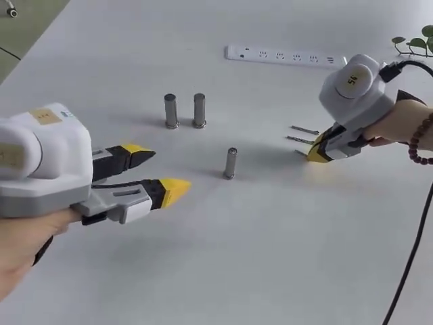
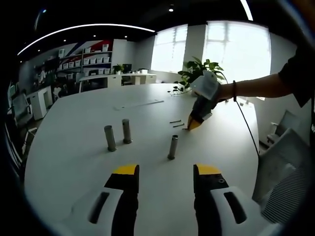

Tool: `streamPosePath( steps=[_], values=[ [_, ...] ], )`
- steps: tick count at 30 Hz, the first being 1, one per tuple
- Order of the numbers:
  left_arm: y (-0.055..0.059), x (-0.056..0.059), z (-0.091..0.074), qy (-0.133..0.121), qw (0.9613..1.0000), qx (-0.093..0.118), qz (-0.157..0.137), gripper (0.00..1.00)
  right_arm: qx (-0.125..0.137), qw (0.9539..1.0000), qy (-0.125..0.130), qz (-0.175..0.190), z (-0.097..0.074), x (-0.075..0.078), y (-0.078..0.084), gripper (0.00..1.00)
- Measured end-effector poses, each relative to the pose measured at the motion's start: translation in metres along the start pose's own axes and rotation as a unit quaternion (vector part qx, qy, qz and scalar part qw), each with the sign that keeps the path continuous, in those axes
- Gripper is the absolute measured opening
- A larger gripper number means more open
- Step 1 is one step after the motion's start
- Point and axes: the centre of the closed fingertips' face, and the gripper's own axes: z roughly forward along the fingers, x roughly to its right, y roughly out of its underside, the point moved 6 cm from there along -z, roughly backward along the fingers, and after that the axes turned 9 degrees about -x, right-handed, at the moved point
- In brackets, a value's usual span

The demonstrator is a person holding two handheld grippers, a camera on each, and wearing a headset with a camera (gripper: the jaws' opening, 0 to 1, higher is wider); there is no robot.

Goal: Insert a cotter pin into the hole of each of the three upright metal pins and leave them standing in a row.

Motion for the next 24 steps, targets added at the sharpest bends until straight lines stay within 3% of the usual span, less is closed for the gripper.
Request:
streamPosePath(
  steps=[9,19,24],
  values=[
    [-0.002,0.011,0.008,0.018,0.9998,-0.003,-0.003,0.38,0.014,0.9993,0.015,-0.03,-0.009,-0.009,-0.007,0.0],
    [-0.004,0.024,0.019,0.044,0.9988,-0.014,-0.016,0.34,0.056,0.9947,0.04,-0.076,-0.034,-0.045,-0.022,0.0],
    [-0.008,0.031,0.024,0.063,0.9974,-0.012,-0.032,0.3,0.078,0.9891,0.043,-0.117,-0.047,-0.067,-0.034,0.0]
  ],
)
